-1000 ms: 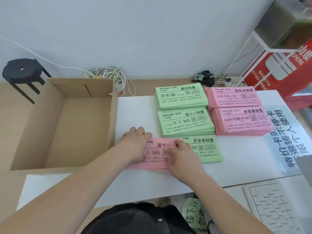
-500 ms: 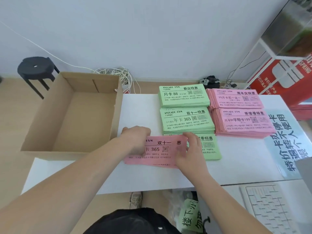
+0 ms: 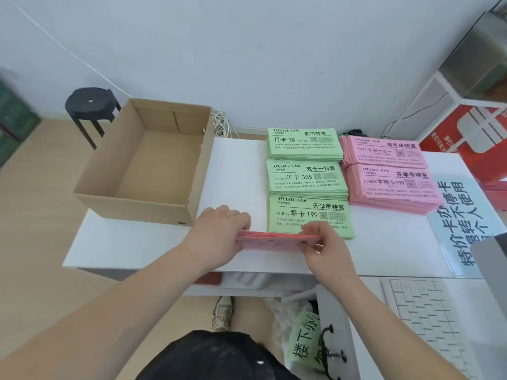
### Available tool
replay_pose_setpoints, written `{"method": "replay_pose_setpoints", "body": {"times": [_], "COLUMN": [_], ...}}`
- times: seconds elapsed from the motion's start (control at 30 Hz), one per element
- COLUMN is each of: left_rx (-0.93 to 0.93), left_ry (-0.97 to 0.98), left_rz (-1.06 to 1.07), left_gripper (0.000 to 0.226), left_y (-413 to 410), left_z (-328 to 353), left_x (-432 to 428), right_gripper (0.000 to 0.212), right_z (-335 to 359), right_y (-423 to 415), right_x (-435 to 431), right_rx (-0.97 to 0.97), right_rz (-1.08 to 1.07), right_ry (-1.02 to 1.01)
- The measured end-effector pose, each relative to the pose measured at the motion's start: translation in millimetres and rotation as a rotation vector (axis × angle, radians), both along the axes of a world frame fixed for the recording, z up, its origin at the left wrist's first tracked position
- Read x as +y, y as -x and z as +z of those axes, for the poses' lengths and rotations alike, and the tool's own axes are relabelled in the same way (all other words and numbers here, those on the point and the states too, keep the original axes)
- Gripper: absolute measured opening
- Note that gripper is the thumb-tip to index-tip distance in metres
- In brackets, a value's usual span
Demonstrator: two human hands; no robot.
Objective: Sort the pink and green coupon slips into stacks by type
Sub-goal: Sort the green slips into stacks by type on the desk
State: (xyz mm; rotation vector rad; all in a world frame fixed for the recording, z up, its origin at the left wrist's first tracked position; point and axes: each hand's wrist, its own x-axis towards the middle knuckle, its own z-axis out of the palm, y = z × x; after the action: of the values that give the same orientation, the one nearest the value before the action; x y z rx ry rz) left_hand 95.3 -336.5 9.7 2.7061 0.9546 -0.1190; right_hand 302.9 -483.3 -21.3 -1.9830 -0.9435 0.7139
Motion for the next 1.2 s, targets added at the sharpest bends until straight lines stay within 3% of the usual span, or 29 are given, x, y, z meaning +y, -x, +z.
{"method": "replay_pose_setpoints", "body": {"times": [0.1,0.23,0.43,0.6,0.73,0.93,1.03,1.2], "left_rx": [-0.107,-0.183,-0.461,-0.541,-0.538,-0.311,-0.346,-0.365], "left_ry": [0.04,0.094,0.529,0.577,0.617,0.571,0.728,0.965], "left_rz": [0.07,0.231,0.452,0.604,0.57,0.272,0.212,0.283], "left_gripper": [0.039,0.043,0.022,0.021,0.015,0.016,0.024,0.021], "left_y": [25,51,46,35,11,-71,-118,-188], "left_z": [-13,-18,-36,-45,-23,3,0,-4], "left_x": [1,2,-17,-20,0,17,10,-19], "right_gripper": [0.061,0.056,0.041,0.04,0.035,0.049,0.057,0.046], "right_z": [-7,-19,-22,-9,12,44,49,46], "right_y": [5,15,28,26,-2,-65,-97,-151], "right_x": [-8,-10,-3,3,12,16,6,-16], "right_rx": [-0.097,-0.327,-0.278,-0.233,-0.221,-0.262,-0.303,-0.332], "right_rz": [0.077,0.154,0.054,0.076,0.016,-0.133,-0.266,-0.513], "right_ry": [-0.068,-0.131,-0.067,0.017,0.101,0.206,0.249,0.386]}}
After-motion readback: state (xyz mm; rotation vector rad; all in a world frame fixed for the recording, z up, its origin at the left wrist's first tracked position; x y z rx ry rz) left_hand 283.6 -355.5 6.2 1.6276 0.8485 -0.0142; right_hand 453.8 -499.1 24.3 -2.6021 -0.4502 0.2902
